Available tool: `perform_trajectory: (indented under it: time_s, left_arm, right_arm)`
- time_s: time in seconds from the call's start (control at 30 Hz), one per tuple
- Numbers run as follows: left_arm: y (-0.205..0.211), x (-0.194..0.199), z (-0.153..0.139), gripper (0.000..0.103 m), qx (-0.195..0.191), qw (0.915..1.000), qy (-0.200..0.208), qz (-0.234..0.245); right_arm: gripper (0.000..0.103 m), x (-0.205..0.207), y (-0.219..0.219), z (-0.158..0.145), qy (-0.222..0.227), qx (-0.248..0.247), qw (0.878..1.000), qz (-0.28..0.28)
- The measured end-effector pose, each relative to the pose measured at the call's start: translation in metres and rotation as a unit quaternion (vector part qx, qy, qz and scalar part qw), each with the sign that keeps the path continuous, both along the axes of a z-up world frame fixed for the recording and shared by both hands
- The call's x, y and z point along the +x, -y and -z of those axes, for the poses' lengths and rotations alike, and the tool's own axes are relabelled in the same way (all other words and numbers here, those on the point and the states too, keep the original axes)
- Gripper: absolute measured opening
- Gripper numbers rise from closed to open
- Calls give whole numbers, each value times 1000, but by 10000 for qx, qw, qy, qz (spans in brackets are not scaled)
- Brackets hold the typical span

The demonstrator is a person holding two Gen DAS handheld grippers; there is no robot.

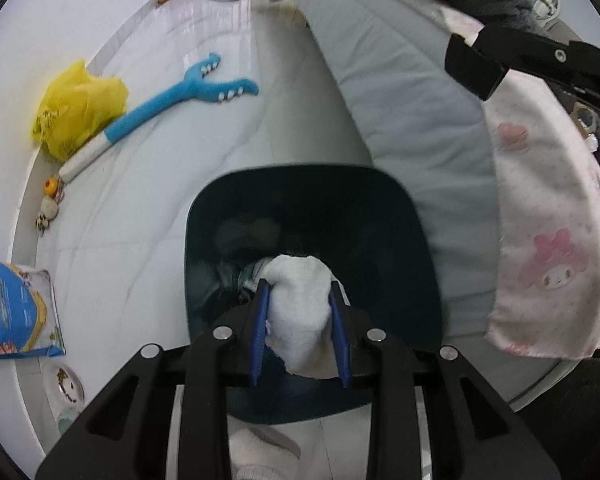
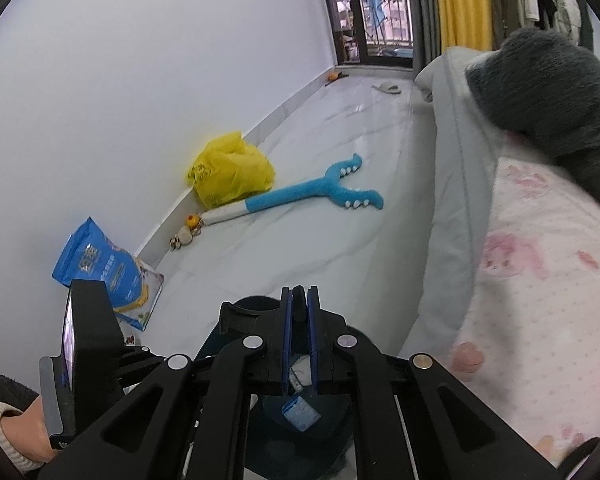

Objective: Collect trash
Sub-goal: 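Open the left tool to drop the sock into the bin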

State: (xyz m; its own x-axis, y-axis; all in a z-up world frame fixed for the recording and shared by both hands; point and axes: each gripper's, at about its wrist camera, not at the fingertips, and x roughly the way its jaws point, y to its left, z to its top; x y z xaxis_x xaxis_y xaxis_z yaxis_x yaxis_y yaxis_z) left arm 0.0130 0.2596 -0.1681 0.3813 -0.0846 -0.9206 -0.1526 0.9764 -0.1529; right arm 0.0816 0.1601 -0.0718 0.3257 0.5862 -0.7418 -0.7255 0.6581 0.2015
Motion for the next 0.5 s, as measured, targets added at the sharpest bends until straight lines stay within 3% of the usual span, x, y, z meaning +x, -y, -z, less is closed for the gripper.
perform_trajectory:
  time_s: [0.13, 0.23, 0.3, 0.5]
  left_arm:
    - [-8, -3, 12, 36, -136, 9995, -280, -1]
    - [-14, -7, 16, 45, -196, 9992, -352, -32]
    - [-19, -10, 15, 56, -173, 9992, -346, -89]
    - [-28, -16, 7, 66, -166, 9994, -194, -221]
  right_arm:
    - [7, 0, -9, 9, -110, -69, 9999, -43]
    - [7, -1, -15, 16, -199, -137, 9997, -77]
    - [7, -1, -19, 22, -257, -193, 9994, -100]
    - [7, -3, -30, 43, -448, -394, 9981, -157]
